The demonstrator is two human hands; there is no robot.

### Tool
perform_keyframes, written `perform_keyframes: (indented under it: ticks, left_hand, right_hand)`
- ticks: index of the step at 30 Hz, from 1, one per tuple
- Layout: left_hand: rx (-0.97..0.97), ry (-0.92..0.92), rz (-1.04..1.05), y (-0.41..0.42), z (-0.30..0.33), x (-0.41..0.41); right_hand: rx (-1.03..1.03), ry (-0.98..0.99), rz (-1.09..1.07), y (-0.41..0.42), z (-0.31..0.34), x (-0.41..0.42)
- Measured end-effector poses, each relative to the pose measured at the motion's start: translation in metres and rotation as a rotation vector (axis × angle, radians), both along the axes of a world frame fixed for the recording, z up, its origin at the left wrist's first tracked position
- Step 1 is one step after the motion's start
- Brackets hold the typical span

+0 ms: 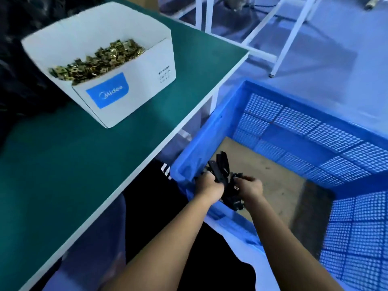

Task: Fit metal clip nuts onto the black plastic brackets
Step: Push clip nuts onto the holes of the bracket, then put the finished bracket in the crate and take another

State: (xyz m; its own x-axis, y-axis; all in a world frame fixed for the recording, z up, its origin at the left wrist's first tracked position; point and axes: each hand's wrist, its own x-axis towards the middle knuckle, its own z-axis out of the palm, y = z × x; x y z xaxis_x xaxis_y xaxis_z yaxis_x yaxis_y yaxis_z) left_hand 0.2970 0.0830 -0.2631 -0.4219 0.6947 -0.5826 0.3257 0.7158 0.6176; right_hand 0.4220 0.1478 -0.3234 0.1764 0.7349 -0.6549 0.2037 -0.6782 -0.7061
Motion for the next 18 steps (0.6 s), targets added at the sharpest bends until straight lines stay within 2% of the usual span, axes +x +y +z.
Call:
perform_keyframes:
  ticks: [4, 7, 10, 13, 15, 18]
  left_hand:
    - [0.031, 0.067, -0.059, 0.010, 0.011, -0.008]
    - [0.084, 0.179, -0.147, 0.016, 0.024, -0.015]
    - [0.169, 0.289, -0.216, 0.020, 0.046, -0.022]
    - [0.277, 0.368, -0.214, 0.024, 0.082, -0.028]
    - [0.439, 0.424, -0.194, 0.022, 0.113, -0.032]
    - [0.943, 0.433, -0.127, 0.005, 0.174, -0.046]
  right_hand:
    - [-0.078, 0.076, 0.035, 0.000, -0.006, -0.015]
    - [-0.048, 0.111, 0.049, 0.006, 0.000, -0.024]
    - [0.035, 0.037, 0.130, 0.012, 0.018, -0.034]
    - [0.180, -0.148, 0.310, 0.017, 0.053, -0.047]
    - [0.351, -0.240, 0.369, 0.019, 0.083, -0.055]
    - [0.742, -0.260, 0.307, 0.018, 0.145, -0.070]
